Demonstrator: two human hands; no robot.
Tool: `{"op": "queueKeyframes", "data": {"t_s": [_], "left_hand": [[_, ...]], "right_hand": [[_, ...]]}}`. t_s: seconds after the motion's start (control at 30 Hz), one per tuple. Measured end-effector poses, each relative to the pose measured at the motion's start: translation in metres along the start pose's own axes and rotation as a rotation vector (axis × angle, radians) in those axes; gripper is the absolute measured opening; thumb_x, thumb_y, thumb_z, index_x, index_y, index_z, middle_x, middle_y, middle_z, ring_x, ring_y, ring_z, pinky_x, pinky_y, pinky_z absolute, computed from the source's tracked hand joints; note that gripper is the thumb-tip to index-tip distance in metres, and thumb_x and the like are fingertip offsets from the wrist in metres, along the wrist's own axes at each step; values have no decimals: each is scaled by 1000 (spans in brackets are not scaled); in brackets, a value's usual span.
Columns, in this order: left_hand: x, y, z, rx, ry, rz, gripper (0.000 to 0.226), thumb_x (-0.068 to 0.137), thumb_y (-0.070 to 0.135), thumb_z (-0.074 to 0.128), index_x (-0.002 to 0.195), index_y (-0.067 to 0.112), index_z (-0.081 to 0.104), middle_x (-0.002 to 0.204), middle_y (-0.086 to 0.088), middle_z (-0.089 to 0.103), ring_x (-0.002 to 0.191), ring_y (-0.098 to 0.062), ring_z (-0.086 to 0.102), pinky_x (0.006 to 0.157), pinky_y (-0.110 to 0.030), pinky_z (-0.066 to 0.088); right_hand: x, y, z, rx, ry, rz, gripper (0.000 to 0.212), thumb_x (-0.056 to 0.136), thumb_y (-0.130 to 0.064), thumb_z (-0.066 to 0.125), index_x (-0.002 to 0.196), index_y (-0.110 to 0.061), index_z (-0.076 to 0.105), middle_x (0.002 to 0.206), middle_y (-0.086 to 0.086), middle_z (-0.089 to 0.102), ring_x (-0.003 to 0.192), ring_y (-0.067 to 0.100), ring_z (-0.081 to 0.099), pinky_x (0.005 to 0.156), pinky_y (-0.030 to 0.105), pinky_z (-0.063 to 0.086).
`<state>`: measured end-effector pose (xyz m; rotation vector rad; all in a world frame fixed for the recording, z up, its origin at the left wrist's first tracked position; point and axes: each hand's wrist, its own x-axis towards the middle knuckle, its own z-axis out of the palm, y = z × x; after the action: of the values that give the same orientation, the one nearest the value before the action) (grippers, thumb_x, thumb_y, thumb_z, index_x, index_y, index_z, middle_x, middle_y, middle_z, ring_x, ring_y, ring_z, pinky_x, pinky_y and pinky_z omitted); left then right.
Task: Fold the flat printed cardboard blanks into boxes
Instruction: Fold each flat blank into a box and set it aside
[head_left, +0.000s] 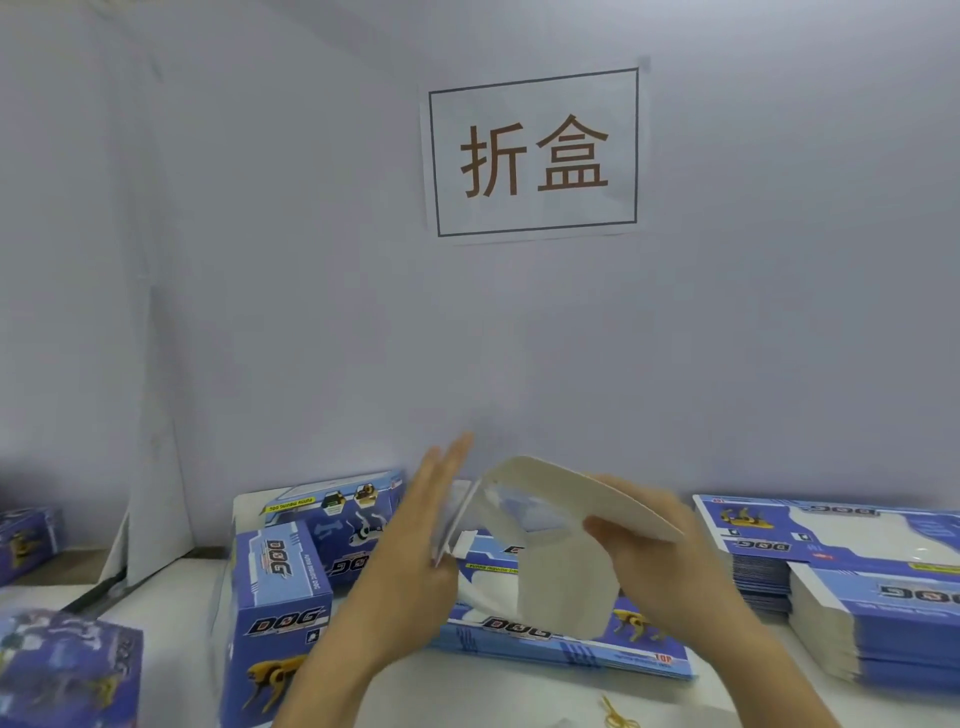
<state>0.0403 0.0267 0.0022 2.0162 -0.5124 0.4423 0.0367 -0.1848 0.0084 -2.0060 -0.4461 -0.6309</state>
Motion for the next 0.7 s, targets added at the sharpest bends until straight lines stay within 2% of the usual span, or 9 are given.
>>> {"op": "queueKeyframes", "data": {"t_s": [0.03, 0.07, 0.17, 0.23, 0.33, 0.43, 0.53, 0.63, 0.7], "left_hand": [[-1, 2, 2, 12, -39, 16, 112, 86, -19, 44, 120, 85, 25, 136, 54, 27, 136, 16, 31, 94, -9, 46], [-1, 3, 4, 26, -37, 23, 109, 84, -20, 43, 115, 84, 31, 122, 58, 36, 121, 24, 39, 84, -3, 44], [2, 2, 6, 13, 95, 50, 89, 80, -22, 38, 107, 63, 44, 89, 39, 55, 77, 13, 55, 65, -7, 46], [4, -3, 4, -51, 173, 31, 80, 80, -21, 37, 104, 55, 44, 82, 19, 54, 62, -2, 52, 55, -18, 48], [5, -3, 0, -311, 266, -47, 49, 97, -12, 45, 109, 36, 47, 91, 1, 60, 77, -16, 62, 63, -27, 54], [6, 1, -4, -540, 366, -183, 21, 100, 12, 57, 103, 31, 49, 99, -12, 58, 72, -17, 61, 56, -30, 53], [8, -1, -6, -654, 462, -229, 23, 105, 10, 44, 111, 32, 47, 109, -11, 58, 79, -23, 58, 52, -31, 50], [7, -1, -8, -612, 486, -252, 34, 100, 3, 47, 110, 35, 48, 110, -9, 60, 84, -28, 62, 43, -31, 53], [7, -1, -9, -574, 438, -254, 39, 99, 3, 48, 108, 41, 51, 114, -11, 63, 90, -34, 64, 53, -40, 57]], "right_hand": [[1, 0, -2, -1, -11, 12, 55, 93, 5, 57, 86, -48, 69, 76, -31, 68, 71, -10, 60, 61, 6, 42], [2, -1, -1, 6, -21, 24, 49, 93, 2, 58, 88, -45, 71, 76, -30, 69, 72, -8, 60, 62, 6, 42], [1, -7, 3, 164, -92, 68, 29, 92, -17, 69, 112, -38, 71, 92, -26, 72, 83, -5, 66, 68, 5, 45], [-3, -10, 5, 274, -258, 93, 56, 77, -45, 82, 128, -48, 59, 117, -23, 69, 100, -6, 66, 79, 9, 49], [-8, -13, 4, 323, -540, 83, 103, 46, -72, 85, 136, -69, 34, 143, -33, 46, 129, -9, 46, 101, 22, 47], [-10, -15, 2, 202, -635, 43, 123, 50, -52, 93, 135, -79, 8, 148, -44, 23, 140, -11, 26, 106, 19, 35], [-10, -18, 4, 53, -704, 64, 133, 59, -42, 94, 129, -82, -12, 140, -49, 17, 127, -19, 30, 92, 2, 33], [-11, -25, 11, -39, -708, 82, 135, 62, -40, 93, 132, -77, -16, 153, -39, 10, 134, -4, 27, 97, 14, 33], [-11, -27, 16, -55, -640, 32, 133, 61, -42, 93, 134, -77, -12, 156, -40, 0, 145, 1, 19, 107, 22, 33]]}}
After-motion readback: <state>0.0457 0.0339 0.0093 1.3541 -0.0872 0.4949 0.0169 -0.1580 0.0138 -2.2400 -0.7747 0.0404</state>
